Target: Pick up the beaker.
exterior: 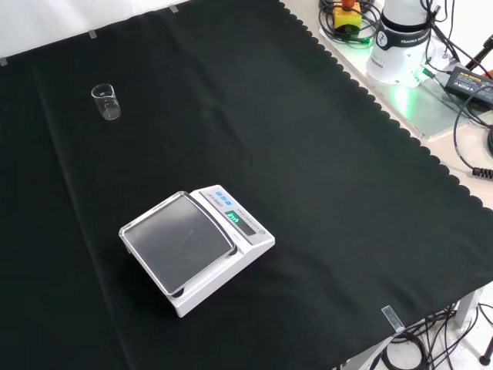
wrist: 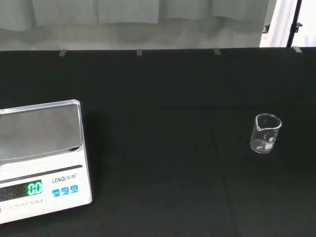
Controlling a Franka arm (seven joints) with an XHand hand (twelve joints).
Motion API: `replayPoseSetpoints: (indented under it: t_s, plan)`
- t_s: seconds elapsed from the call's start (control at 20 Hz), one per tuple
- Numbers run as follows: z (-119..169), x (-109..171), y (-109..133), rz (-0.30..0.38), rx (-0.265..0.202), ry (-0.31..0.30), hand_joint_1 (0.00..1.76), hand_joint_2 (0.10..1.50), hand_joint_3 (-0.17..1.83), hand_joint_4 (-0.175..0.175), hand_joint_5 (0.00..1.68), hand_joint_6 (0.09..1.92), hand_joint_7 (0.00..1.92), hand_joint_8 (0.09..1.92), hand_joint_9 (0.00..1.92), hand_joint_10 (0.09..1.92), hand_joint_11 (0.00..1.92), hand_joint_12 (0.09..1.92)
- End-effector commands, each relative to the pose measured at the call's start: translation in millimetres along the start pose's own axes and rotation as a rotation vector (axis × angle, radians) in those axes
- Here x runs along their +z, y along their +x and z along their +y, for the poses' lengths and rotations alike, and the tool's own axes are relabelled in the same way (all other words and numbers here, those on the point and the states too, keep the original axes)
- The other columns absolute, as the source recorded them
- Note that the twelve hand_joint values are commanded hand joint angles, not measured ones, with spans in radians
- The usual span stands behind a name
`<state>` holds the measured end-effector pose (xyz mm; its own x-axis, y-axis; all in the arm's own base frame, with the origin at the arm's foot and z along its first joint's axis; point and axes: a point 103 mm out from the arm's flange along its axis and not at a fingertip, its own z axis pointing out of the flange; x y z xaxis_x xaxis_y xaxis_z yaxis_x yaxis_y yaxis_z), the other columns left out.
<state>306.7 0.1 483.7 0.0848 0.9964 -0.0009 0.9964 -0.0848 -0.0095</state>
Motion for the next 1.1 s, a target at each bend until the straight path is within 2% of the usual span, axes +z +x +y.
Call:
replayPoseSetpoints:
  t_s: [0.05,0.15,0.4,0.55,0.7,0.75,0.95,1.1]
  plan:
    - [0.9,0.3,0.0,-0.004,0.005,-0.009,0.12,0.91,0.29,-0.05,0.05,0.09,0.01,0.19,0.0,0.27,0.0,1.2]
    - [4.1,0.5,3.2,0.005,0.013,-0.008,0.05,0.94,0.29,-0.045,0.01,0.09,0.0,0.09,0.0,0.2,0.0,1.15]
    - [23.3,7.3,8.6,0.029,0.058,-0.004,0.03,0.95,0.29,-0.044,0.0,0.09,0.0,0.09,0.0,0.18,0.0,1.13]
    - [48.6,15.1,8.9,0.038,0.113,-0.01,0.03,0.95,0.28,-0.044,0.0,0.09,0.0,0.09,0.0,0.2,0.0,1.13]
    - [85.7,27.7,-3.3,0.062,0.136,0.001,0.04,0.96,0.27,-0.046,0.0,0.09,0.01,0.09,0.0,0.23,0.0,1.16]
    - [99.4,31.9,-10.4,0.07,0.136,0.006,0.04,0.96,0.26,-0.047,0.0,0.09,0.01,0.09,0.0,0.23,0.0,1.17]
    - [153.0,47.3,-45.4,0.133,0.087,-0.008,0.04,0.96,0.26,-0.047,0.0,0.09,0.01,0.09,0.0,0.24,0.0,1.18]
    - [202.3,63.3,-71.7,0.156,0.058,0.026,0.04,0.96,0.26,-0.048,0.0,0.09,0.01,0.1,0.0,0.24,0.0,1.18]
